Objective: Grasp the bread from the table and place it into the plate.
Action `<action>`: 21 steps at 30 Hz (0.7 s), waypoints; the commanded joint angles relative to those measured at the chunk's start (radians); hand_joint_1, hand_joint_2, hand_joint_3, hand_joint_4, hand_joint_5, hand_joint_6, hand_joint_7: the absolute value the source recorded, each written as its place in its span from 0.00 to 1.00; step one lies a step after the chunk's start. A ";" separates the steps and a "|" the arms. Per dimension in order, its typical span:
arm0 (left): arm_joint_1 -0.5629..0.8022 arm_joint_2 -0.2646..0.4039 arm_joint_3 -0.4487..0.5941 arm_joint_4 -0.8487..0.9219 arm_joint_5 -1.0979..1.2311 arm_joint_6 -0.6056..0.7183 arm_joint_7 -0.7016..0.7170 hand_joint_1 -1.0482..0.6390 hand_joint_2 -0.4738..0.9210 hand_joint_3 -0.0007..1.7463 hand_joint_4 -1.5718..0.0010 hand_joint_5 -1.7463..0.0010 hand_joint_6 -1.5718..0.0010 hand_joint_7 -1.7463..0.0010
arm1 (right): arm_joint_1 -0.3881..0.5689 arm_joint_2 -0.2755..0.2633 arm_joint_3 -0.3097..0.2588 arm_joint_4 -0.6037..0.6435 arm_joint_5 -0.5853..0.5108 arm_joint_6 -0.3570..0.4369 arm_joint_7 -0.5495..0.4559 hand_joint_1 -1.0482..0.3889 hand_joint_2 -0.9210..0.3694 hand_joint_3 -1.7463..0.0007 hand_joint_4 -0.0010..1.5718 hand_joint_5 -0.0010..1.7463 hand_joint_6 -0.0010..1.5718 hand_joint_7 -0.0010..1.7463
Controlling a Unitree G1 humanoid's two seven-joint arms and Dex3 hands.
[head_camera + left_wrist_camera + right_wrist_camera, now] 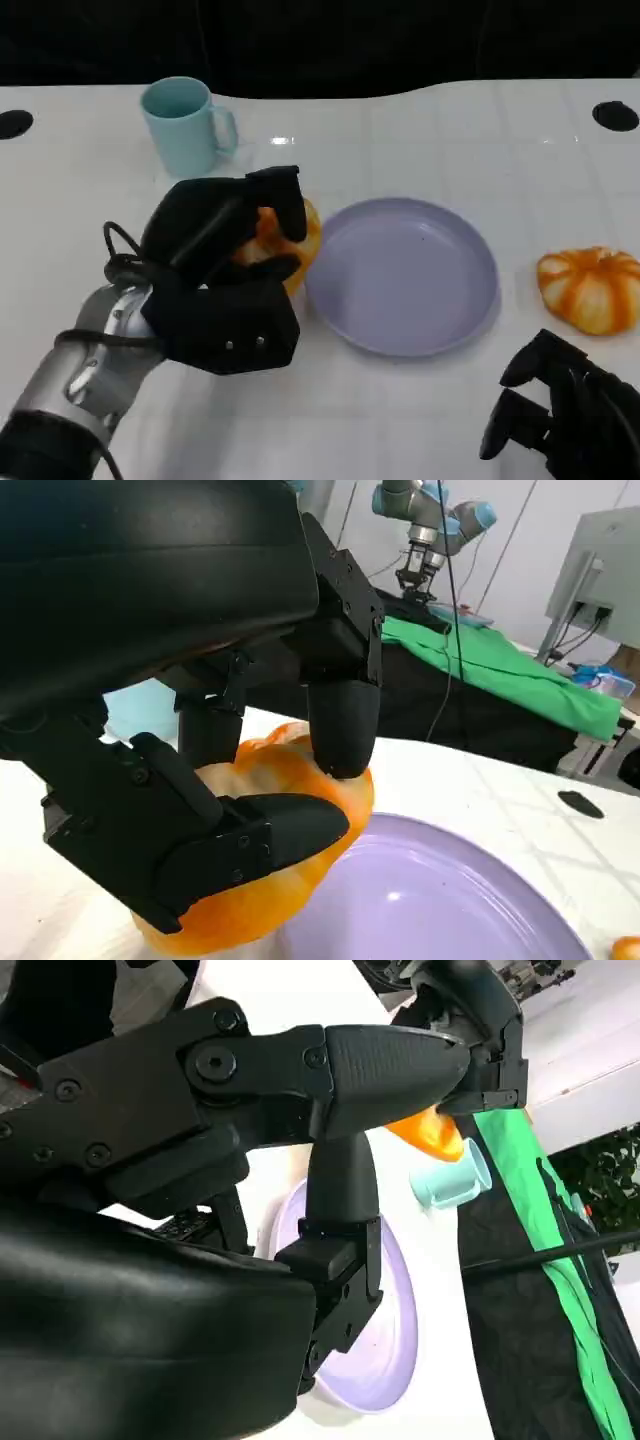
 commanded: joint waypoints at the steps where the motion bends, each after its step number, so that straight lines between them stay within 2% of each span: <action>1: -0.065 -0.025 -0.013 0.053 -0.026 -0.026 -0.025 0.52 0.64 0.76 0.43 0.00 0.53 0.00 | -0.003 -0.013 -0.010 0.000 0.015 0.005 0.006 0.36 0.00 0.76 0.39 1.00 0.27 0.95; 6: -0.110 -0.062 -0.022 0.118 -0.050 -0.053 -0.048 0.53 0.63 0.79 0.42 0.00 0.53 0.00 | -0.001 -0.016 -0.014 -0.003 0.019 0.013 0.003 0.37 0.00 0.76 0.39 1.00 0.27 0.95; 16: -0.187 -0.114 -0.055 0.258 -0.022 -0.145 -0.007 0.52 0.64 0.79 0.41 0.00 0.53 0.00 | 0.004 -0.010 -0.011 -0.001 0.014 0.002 0.005 0.37 0.00 0.76 0.39 1.00 0.27 0.95; 21: -0.214 -0.137 -0.066 0.286 -0.026 -0.140 -0.022 0.50 0.65 0.79 0.41 0.00 0.53 0.00 | 0.005 -0.011 -0.008 -0.002 0.009 0.000 0.005 0.37 0.00 0.76 0.39 1.00 0.27 0.94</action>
